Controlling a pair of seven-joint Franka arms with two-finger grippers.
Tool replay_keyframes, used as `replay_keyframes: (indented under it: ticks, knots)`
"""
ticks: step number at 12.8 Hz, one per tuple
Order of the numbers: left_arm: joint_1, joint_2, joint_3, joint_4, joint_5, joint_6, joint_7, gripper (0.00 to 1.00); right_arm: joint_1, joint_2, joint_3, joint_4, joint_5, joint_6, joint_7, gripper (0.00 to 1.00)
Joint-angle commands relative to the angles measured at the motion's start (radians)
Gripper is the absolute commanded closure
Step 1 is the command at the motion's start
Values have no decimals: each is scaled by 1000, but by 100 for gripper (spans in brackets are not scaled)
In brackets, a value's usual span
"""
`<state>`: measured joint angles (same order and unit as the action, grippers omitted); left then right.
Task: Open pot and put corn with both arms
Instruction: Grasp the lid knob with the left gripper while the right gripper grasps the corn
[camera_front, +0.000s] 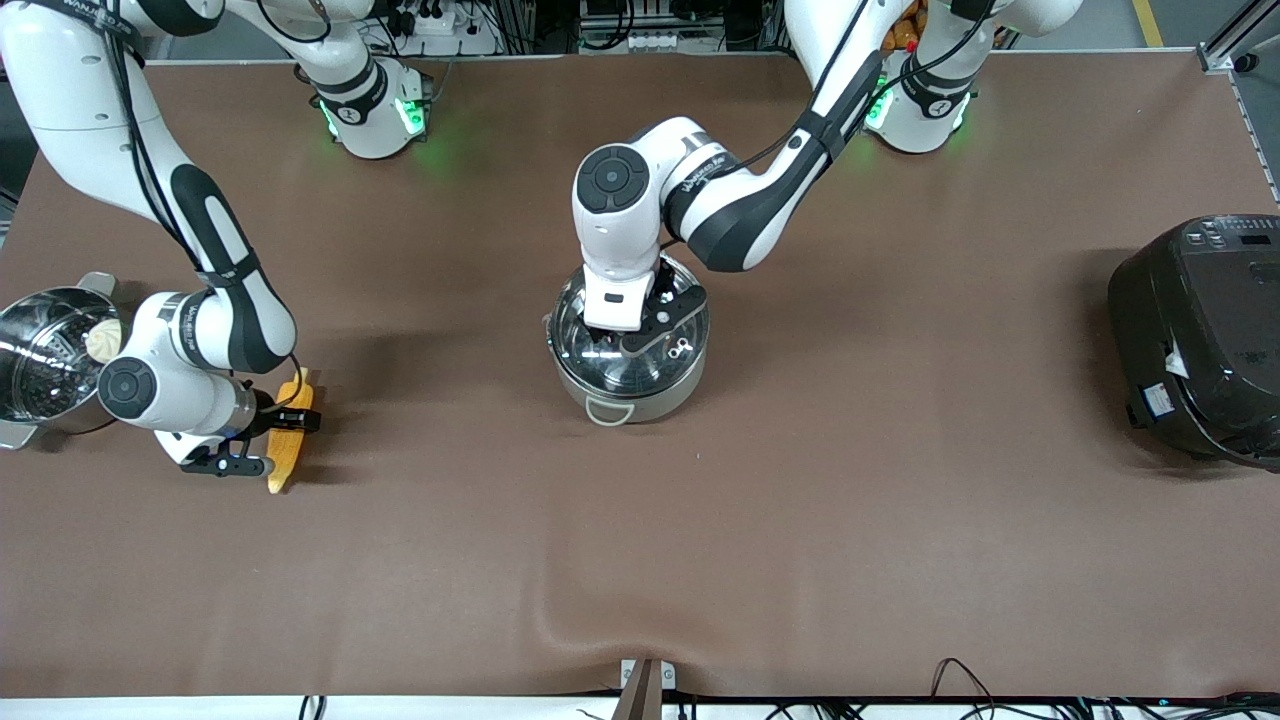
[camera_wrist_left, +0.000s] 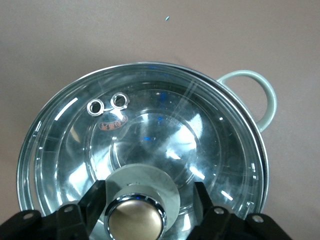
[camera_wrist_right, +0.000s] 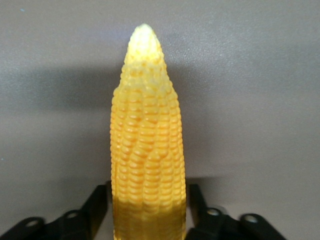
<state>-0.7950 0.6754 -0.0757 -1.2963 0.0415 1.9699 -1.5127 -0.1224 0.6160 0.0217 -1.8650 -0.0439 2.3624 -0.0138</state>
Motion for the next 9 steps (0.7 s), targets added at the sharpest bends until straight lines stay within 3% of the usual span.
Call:
replay_keyframes:
  ticks: [1, 5, 9]
  knots:
    - [-10, 10, 10, 19, 23, 1, -26, 27, -10, 8, 17, 21, -16, -11, -5, 100]
    - [-20, 7, 8, 17, 21, 0, -27, 39, -2, -47, 23, 23, -16, -75, -6, 100]
    - [-21, 9, 7, 15, 20, 1, -29, 38, 65, -136, 26, 52, -17, -158, -9, 100]
